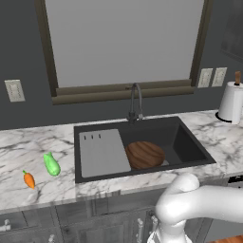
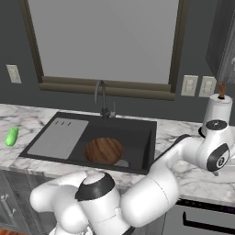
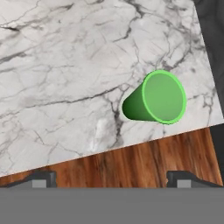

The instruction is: Remove the corn and carrot from the sink. Then move the bowl and cup from the counter to the sink for washing.

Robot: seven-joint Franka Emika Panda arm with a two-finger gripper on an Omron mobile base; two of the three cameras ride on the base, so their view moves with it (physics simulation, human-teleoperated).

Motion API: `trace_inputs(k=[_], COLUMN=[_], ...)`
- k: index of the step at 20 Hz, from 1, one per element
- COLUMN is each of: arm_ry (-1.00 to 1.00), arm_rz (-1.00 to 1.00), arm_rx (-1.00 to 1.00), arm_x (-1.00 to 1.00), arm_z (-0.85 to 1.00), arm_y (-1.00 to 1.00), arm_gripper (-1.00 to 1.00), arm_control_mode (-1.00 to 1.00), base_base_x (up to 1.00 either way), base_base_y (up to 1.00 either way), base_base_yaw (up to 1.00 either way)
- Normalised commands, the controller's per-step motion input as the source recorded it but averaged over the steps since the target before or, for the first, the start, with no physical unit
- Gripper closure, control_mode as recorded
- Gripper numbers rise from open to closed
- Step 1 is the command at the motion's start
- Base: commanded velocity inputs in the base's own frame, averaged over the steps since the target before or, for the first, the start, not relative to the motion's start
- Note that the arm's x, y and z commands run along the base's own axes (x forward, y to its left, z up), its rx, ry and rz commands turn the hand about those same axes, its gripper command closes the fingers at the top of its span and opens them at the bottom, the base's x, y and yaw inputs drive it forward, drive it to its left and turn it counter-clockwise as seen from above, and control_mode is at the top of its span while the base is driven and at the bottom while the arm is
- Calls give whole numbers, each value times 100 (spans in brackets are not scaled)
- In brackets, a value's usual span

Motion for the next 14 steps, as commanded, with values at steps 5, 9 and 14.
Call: trace_inputs(k=[5,9,14], arm_ry=[0,0,2], arm_rz=[1,2,2], arm_rx=[0,0,0], arm_x=[14,15,13], arm_z=[-10,-9,-10], arm_y=[-12,-8,-14], arm_gripper=[-100,-100,-100], arm_control_mode=[-100,-100,-100], base_base_x=[0,0,0], base_base_y=[0,0,0], base_base_yaw=[0,0,0])
